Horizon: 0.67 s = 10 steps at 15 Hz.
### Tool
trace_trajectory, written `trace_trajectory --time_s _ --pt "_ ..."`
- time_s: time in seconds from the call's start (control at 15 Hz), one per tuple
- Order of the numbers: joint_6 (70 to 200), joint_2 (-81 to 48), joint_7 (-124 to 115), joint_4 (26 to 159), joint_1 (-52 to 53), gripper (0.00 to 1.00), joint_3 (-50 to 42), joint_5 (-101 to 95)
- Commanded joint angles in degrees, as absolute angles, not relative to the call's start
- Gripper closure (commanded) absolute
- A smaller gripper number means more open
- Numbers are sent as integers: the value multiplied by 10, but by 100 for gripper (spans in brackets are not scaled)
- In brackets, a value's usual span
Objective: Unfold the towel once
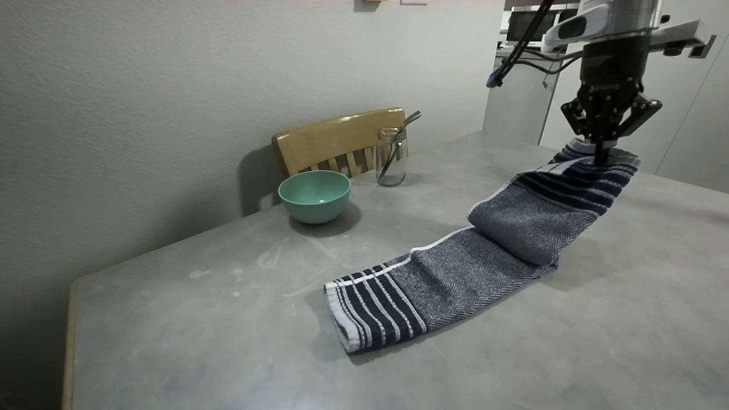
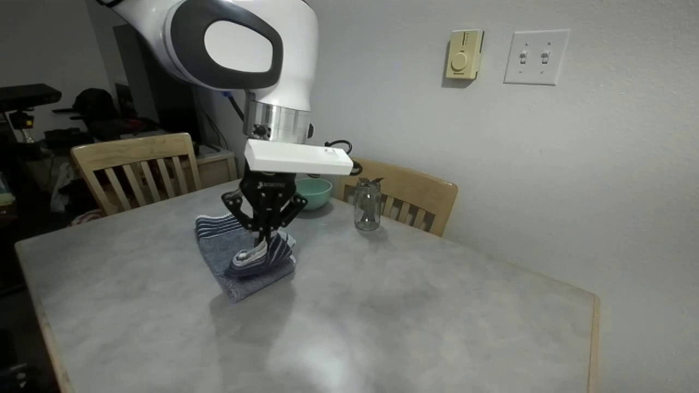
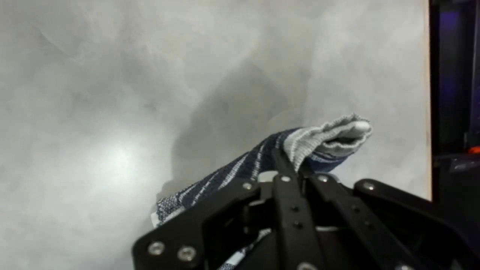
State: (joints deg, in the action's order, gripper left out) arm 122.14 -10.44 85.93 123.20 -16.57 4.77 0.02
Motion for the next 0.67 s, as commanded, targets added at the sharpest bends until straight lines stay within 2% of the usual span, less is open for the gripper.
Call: trace_trajectory --time_s 0.0,0.6 --pt "1185 -121 999 1228 -164 99 -2 -5" --pt "1206 -137 1084 1224 -170 99 -81 -64"
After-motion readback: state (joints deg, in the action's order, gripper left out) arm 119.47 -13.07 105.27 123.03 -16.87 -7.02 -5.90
